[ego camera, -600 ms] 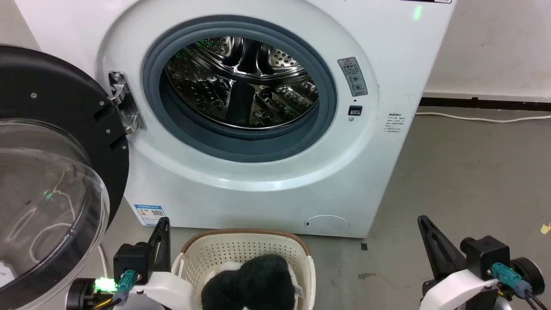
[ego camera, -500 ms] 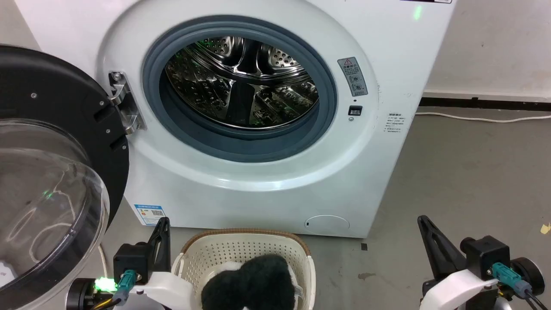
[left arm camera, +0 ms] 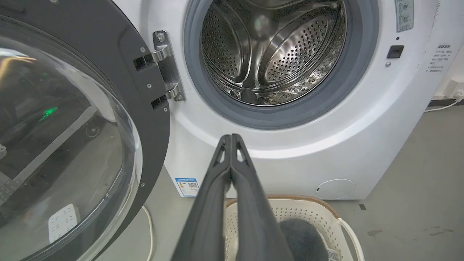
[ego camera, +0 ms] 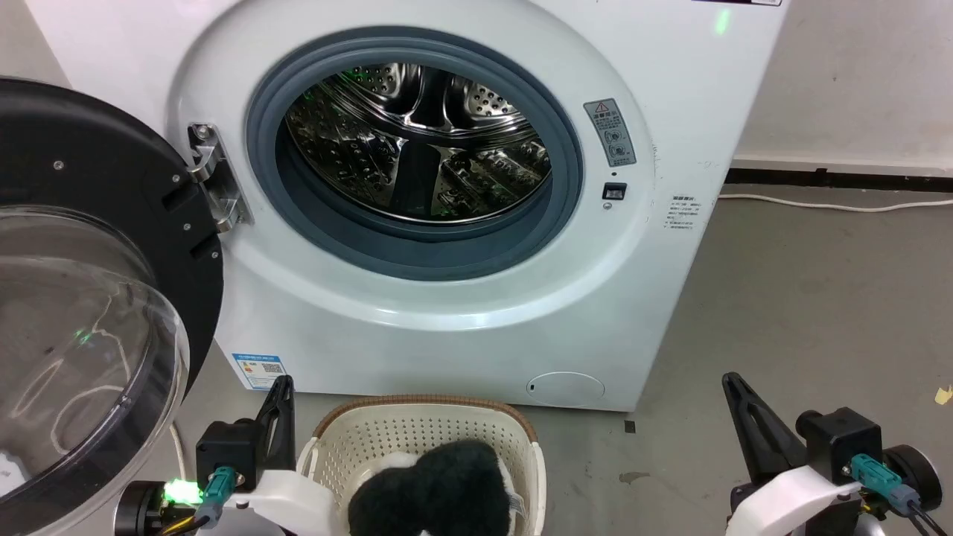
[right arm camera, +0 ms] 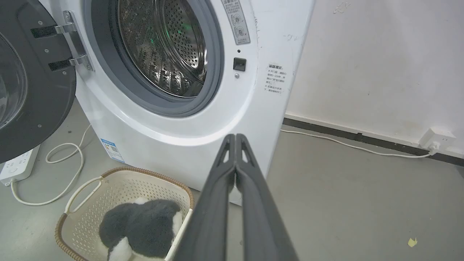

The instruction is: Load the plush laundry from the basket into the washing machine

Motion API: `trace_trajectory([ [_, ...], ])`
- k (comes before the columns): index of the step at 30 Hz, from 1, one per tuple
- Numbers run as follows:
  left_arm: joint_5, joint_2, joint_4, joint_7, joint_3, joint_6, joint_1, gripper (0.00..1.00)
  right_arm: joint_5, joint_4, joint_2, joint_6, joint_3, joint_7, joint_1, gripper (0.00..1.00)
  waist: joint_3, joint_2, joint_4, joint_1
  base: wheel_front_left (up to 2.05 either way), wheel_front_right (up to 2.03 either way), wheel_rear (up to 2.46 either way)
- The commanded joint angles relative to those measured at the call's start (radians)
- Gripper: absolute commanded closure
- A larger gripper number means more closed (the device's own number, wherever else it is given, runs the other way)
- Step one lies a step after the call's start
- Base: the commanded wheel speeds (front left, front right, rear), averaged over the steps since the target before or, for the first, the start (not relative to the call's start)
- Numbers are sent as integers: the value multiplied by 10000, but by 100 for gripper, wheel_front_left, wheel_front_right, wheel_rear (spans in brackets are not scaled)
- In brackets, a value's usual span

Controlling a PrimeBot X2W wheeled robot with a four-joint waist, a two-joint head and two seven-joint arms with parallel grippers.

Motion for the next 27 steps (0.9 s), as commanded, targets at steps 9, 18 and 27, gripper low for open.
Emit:
trace_trajectory([
  [9,16,1,-43,3,1,-55,-155,100,-76,-43,-6,-9,-1,14,-116,100,0,0,0,0,0,0,0],
  [18,0,0,2,-2,-5,4,4,0,5,4,0,0,0,-1,2,0,0,0,0,0,0,0,0],
  [27,-8,0,-18,-108,-91,34,-2,0,117,-5,0,0,-29,-108,6,0,61,0,-18,0,0,0,0],
])
